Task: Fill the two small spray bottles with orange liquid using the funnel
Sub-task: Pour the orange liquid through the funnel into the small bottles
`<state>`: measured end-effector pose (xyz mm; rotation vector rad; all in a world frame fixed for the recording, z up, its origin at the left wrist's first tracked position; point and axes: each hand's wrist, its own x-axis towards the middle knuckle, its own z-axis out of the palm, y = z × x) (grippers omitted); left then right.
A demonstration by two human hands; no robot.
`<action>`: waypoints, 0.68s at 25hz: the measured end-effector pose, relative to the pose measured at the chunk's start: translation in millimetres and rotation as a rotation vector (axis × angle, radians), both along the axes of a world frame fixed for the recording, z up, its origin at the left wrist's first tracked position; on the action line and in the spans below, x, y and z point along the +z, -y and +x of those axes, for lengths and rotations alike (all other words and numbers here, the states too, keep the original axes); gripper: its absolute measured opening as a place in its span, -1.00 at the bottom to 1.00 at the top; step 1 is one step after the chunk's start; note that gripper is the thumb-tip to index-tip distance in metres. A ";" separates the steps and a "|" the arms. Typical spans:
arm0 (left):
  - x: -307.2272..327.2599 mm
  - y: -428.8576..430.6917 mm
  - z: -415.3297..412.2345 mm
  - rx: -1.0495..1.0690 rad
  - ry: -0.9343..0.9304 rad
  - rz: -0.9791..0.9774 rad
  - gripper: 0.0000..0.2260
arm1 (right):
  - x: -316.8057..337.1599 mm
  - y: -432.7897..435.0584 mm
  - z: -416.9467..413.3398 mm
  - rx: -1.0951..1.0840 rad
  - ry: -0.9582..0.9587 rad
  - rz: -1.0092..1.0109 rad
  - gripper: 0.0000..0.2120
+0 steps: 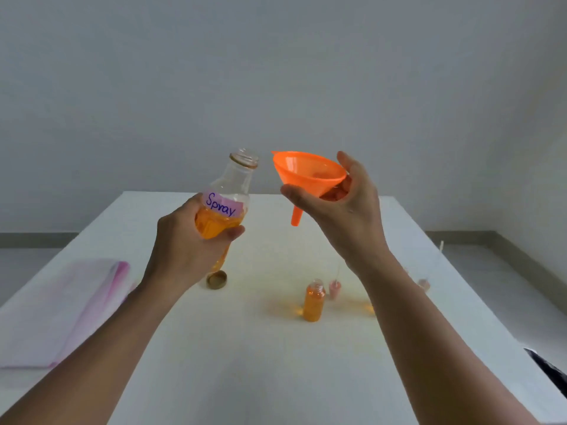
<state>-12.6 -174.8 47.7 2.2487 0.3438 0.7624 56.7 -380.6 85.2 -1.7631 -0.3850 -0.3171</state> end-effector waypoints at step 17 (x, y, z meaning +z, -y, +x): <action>-91.7 -112.6 24.8 0.165 -0.029 -0.339 -0.38 | -113.4 -189.7 79.3 0.135 -0.347 -0.513 -0.06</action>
